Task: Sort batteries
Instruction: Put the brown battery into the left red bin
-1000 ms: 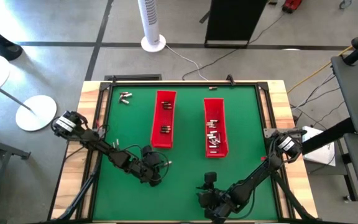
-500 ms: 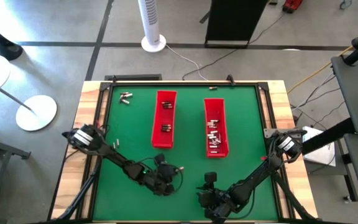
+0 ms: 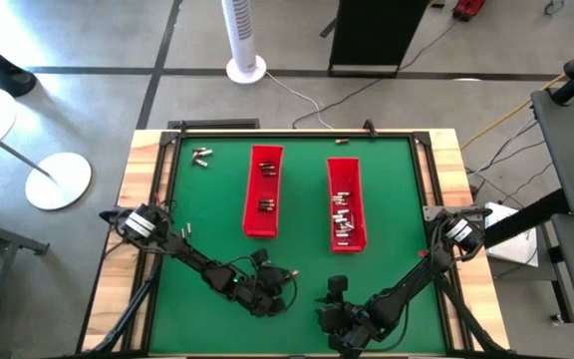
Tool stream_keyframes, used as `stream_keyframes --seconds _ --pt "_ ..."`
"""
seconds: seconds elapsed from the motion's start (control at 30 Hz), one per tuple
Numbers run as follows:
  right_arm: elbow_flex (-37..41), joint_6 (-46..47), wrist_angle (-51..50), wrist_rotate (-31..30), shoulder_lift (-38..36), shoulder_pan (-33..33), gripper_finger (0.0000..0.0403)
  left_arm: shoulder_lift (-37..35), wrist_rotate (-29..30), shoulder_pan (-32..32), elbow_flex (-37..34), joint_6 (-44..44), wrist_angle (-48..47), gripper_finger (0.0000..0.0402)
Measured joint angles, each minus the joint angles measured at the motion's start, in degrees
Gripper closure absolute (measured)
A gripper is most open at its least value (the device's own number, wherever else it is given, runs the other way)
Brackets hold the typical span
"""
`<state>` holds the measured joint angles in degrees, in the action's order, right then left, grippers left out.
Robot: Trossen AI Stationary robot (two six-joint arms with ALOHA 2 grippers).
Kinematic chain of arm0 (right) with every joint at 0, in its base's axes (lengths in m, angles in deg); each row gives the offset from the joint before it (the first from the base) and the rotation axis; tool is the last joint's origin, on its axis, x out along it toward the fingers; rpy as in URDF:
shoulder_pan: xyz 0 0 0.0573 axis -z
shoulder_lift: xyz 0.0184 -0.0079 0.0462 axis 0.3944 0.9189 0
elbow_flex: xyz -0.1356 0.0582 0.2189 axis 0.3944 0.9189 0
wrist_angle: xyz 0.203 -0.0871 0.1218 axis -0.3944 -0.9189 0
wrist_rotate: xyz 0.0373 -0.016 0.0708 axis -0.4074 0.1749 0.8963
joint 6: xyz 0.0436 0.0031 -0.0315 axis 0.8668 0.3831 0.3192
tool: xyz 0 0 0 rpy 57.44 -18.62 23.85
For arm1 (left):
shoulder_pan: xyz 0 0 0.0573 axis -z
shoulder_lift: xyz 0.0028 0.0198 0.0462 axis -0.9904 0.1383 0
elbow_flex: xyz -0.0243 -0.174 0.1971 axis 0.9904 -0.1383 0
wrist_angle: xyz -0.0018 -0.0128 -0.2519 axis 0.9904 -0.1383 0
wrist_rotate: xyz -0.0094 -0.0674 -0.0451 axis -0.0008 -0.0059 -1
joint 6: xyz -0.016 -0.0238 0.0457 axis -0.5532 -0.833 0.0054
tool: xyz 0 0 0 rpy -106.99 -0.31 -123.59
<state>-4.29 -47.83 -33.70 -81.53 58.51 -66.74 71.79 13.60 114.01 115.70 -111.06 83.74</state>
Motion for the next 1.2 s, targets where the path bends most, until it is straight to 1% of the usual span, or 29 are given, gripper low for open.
stream_keyframes --seconds 0.1,0.27,0.5,0.7,0.8,0.87,0.93,1.03,1.17,1.2 --pt "0.00 0.00 0.01 0.00 0.00 0.00 0.0265 1.33 1.99 0.09 0.04 -0.02 1.23 0.0289" --pt "0.00 0.00 0.00 0.00 0.00 0.00 0.0262 2.87 3.55 0.09 0.11 -0.22 3.61 0.0287" --pt "0.00 0.00 0.00 0.00 0.00 0.00 0.0278 2.70 4.53 0.20 0.74 3.08 4.65 0.0288" --pt "0.00 0.00 0.01 0.00 0.00 0.00 0.0290 2.72 4.87 0.17 1.68 2.83 4.35 0.0288" --pt "0.00 0.00 0.01 0.00 0.00 0.00 0.0295 2.71 3.58 0.07 1.30 1.15 4.51 0.0288" --pt "0.00 0.00 0.02 0.00 0.00 0.00 0.0298 2.78 2.30 -0.19 0.92 -2.43 4.42 0.0288" --pt "0.00 0.00 0.07 0.01 0.00 0.00 0.0300 3.04 2.43 -0.20 0.57 -5.57 4.56 0.0289" --pt "0.00 0.00 0.28 0.08 0.00 -0.11 0.0304 3.33 2.87 -0.14 0.42 -7.98 4.46 0.0306" --pt "0.02 0.00 0.21 0.90 -1.08 -0.38 0.0309 3.17 2.70 0.00 0.33 -6.44 4.03 0.0369" --pt "0.02 0.00 0.17 1.31 -1.66 -0.44 0.0310 3.16 2.61 0.07 0.33 -6.03 3.99 0.0372"
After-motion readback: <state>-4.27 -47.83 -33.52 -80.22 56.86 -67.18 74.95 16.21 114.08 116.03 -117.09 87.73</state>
